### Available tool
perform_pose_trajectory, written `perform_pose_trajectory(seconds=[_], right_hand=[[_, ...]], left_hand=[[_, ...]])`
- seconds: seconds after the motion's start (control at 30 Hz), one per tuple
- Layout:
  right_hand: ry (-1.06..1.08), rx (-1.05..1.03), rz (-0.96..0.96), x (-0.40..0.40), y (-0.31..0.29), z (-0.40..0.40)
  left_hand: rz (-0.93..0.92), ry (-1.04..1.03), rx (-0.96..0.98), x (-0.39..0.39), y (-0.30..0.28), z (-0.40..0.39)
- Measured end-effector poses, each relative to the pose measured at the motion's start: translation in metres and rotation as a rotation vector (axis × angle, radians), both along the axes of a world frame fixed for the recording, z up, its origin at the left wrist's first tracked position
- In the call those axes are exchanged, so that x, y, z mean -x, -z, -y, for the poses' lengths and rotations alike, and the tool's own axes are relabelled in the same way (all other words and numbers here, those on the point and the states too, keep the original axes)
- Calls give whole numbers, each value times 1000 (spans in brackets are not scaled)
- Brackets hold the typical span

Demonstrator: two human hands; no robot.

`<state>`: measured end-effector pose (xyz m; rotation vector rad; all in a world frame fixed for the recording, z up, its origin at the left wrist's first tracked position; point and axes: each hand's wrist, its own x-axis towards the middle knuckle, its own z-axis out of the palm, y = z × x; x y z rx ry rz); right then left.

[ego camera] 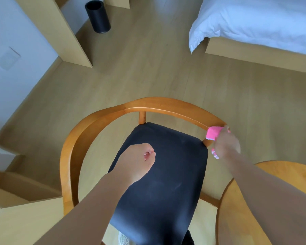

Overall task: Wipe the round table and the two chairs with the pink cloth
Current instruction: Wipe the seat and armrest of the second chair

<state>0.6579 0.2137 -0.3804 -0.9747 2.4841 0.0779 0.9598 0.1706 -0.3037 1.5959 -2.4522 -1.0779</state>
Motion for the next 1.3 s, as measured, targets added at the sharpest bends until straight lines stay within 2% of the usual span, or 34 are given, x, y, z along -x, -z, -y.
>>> perform_pose_trajectory(seconds=[0.13,0.23,0.37,0.5,0.6,0.77,0.9,1.03,1.13,1.3], right_hand=[[-217,94,61,-65,-28,6],[-287,151,81,-115,-61,-4],[-416,88,42,-172,-117,-28],[-476,216,98,-224,-172,-54],[-504,326,145,-253,-203,-72],[-754,551,179,-285,-225,-89],[-838,629,268,-296,-233,-108],[-820,623,348,-296,-236,-142],[-696,598,430,-290,-239,-173],[-419,605,561,-277,-256,-217]], left_hand=[[2,-10,27,-42,-20,-6],[8,-18,62,-79,-45,-11],[-25,-20,74,-122,-88,-21],[-75,36,106,-146,-127,-38],[-156,54,126,-159,-149,-54],[-269,91,70,-174,-167,-84],[-514,60,48,-182,-169,-113],[-600,60,-87,-176,-172,-140],[-635,152,-198,-165,-178,-153],[-550,291,-139,-146,-191,-156]])
